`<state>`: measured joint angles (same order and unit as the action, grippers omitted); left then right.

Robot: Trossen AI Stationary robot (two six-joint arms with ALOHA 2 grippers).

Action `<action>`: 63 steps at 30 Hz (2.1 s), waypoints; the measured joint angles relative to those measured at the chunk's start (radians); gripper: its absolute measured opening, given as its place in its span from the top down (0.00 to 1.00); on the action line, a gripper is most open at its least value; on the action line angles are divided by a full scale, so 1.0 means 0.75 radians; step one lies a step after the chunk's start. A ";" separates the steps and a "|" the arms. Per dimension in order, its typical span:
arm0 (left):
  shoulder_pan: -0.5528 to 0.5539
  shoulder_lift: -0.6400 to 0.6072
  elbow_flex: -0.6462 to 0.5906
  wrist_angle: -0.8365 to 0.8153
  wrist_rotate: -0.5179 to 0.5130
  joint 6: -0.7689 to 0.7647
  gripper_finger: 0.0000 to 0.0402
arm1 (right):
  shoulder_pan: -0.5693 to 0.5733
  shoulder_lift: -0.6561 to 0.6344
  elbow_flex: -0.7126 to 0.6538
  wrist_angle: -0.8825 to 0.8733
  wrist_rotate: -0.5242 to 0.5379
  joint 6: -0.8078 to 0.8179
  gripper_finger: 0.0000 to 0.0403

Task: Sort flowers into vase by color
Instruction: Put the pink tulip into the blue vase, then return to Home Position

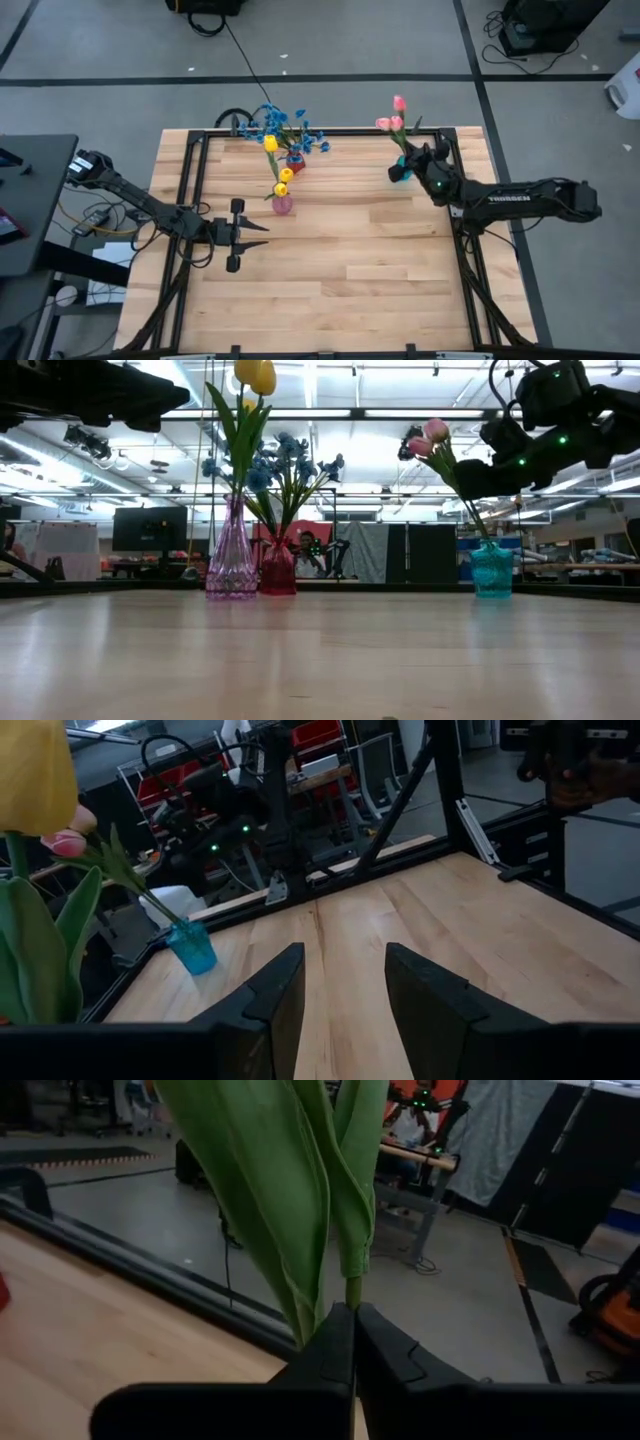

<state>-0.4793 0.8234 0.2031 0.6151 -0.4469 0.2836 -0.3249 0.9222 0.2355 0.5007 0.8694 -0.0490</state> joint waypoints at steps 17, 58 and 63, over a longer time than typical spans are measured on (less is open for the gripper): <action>0.000 -0.001 0.000 0.031 0.002 0.031 0.63 | 0.104 0.001 -0.103 0.240 -0.081 0.142 0.98; -0.001 -0.001 0.000 0.055 -0.050 0.052 0.63 | 0.294 0.109 -0.121 0.243 -0.170 0.108 0.74; -0.001 -0.022 0.000 0.059 -0.184 0.036 0.63 | 0.294 0.009 -0.121 0.157 -0.195 0.116 0.64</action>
<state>-0.4797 0.8069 0.2031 0.6591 -0.5849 0.3106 -0.1043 0.9289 0.1452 0.6184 0.7235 0.0379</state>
